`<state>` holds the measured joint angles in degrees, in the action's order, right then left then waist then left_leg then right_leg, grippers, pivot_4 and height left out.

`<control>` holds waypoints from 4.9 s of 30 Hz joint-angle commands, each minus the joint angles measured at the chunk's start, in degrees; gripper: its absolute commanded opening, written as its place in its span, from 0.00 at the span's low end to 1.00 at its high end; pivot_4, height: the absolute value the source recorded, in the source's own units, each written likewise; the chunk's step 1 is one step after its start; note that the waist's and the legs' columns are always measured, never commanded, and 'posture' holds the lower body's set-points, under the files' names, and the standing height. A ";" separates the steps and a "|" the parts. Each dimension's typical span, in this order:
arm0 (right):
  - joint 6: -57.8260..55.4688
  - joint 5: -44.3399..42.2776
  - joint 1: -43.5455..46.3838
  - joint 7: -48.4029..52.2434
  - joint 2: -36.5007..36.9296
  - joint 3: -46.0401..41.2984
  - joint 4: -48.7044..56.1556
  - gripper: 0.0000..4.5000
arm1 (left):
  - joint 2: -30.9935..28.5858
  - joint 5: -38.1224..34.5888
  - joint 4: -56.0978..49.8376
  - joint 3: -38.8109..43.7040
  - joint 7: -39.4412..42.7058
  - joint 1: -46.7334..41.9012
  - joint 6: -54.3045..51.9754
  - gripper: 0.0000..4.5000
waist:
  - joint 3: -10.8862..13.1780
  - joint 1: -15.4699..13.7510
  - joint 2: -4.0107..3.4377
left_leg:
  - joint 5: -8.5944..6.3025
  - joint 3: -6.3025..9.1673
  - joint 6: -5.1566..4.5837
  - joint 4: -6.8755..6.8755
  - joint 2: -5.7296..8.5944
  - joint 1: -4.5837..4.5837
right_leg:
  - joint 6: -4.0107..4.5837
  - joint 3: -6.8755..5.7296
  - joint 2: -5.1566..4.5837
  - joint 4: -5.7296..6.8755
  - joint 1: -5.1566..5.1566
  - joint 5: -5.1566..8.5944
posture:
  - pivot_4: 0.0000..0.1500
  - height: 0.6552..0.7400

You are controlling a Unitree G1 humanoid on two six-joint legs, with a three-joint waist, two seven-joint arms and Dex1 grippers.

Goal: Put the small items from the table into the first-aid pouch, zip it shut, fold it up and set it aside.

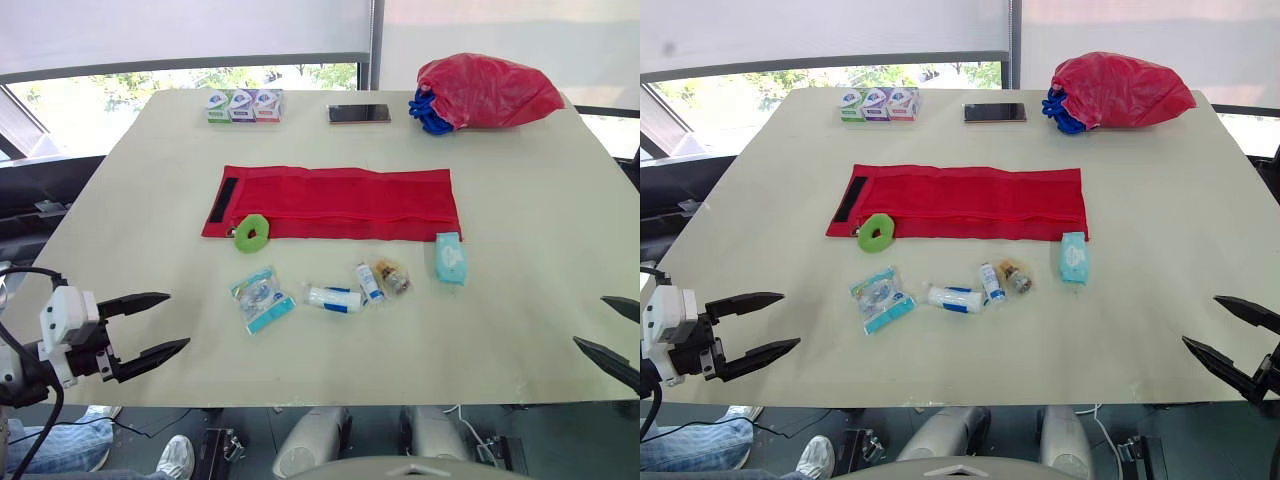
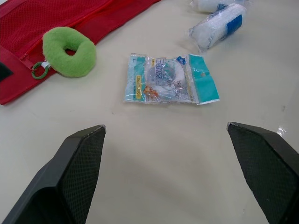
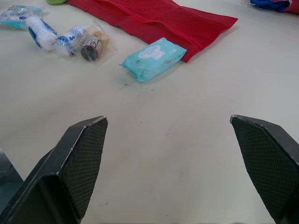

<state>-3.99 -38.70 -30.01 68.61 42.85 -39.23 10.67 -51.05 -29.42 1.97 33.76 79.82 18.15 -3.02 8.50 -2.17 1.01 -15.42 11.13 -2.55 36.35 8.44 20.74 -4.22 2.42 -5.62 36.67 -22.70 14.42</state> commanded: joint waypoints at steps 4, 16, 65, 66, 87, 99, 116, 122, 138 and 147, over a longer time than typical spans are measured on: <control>0.19 -0.14 2.21 0.88 0.86 -0.66 1.13 1.00 | -0.34 -3.21 -2.88 1.73 0.44 1.52 -3.31 0.99 | 0.00 0.08 0.00 | 0.00 -0.02 0.00 0.00 0.00 -0.01 | 0.00 0.00 0.00 0.00 0.00 0.00 | 1.00 1.00; -4.96 -1.95 6.59 -2.36 1.10 2.51 9.33 1.00 | 0.72 -3.97 -9.29 0.36 -6.76 2.81 -12.30 0.99 | 0.00 0.02 0.01 | -0.01 -0.02 0.01 0.00 -0.03 -0.01 | 0.00 -0.02 0.00 0.00 0.00 -0.01 | 1.00 1.00; -33.24 -12.54 41.01 -33.73 -3.60 36.43 32.13 1.00 | 15.64 -39.04 -26.37 -5.45 -42.96 -20.45 -50.71 0.03 | 0.07 -0.14 0.20 | 0.10 -0.06 0.33 0.07 -0.13 0.05 | 0.05 -0.29 -0.06 -0.01 -0.13 -0.15 | 1.00 1.00; -34.48 -12.91 41.61 -35.45 -4.15 37.10 32.23 1.00 | 16.34 -40.05 -26.67 -6.76 -44.66 -22.23 -51.02 0.03 | 0.07 -0.14 0.20 | 0.11 -0.07 0.33 0.07 -0.12 0.04 | 0.05 -0.28 -0.06 0.00 -0.13 -0.15 | 1.00 1.00; -48.41 -36.10 50.02 -66.07 -16.41 37.99 28.80 0.66 | 27.33 -40.32 -25.05 -25.86 -54.03 -36.45 -50.32 0.00 | 0.05 0.17 0.24 | 0.24 -0.13 0.16 0.07 -0.14 0.06 | 0.12 -0.10 0.30 0.04 -0.26 -0.24 | 1.00 1.00; -47.56 -34.84 49.71 -66.72 -16.49 38.40 27.81 0.01 | 25.43 -38.77 -25.70 -26.17 -52.07 -35.02 -50.70 0.00 | 0.05 0.18 0.24 | 0.24 -0.12 0.16 0.07 -0.15 0.07 | 0.11 -0.09 0.33 0.03 -0.27 -0.24 | 1.00 1.00; -46.22 -32.78 48.33 -65.49 -16.71 38.32 27.41 0.01 | 6.16 11.03 5.22 -30.07 -48.16 -43.85 -13.48 0.99 | 0.07 -0.01 0.20 | 0.22 -0.17 0.16 -0.01 -0.18 0.12 | 0.13 -0.04 0.37 -0.10 -0.31 -0.26 | 1.00 1.00; -45.89 -31.58 48.28 -65.57 -17.08 38.44 27.76 0.01 | 6.03 19.73 21.34 -29.59 -49.92 -49.08 -3.61 0.99 | 0.03 0.12 0.33 | 0.22 -0.07 0.14 -0.03 -0.18 0.41 | 0.09 -0.12 0.35 -0.14 -0.56 -0.39 | 1.00 1.00; -45.72 -30.06 48.64 -66.11 -18.61 38.52 27.84 0.01 | 4.87 35.26 45.77 -38.08 -40.98 -58.28 16.24 0.99 | 0.00 1.54 0.39 | 0.24 -0.09 0.15 0.04 -0.18 0.45 | 0.04 -0.11 0.37 0.03 -0.66 -0.49 | 1.00 1.00; -45.57 -28.68 48.67 -66.18 -19.50 38.49 27.85 0.01 | 6.67 41.57 52.37 -40.85 -46.81 -62.68 23.49 0.72 | -0.03 1.47 0.43 | 0.24 -0.11 0.15 0.12 -0.16 0.45 | 0.00 -0.10 0.37 0.10 -0.65 -0.52 | 1.00 1.00</control>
<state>-50.97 -67.40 17.86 2.18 23.52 -0.37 36.59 -44.11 11.55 53.74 -7.32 34.48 -43.10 18.29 8.47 -0.70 1.44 -15.17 11.02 -2.40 36.47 8.28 21.19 -4.22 2.32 -5.25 36.78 -23.35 13.89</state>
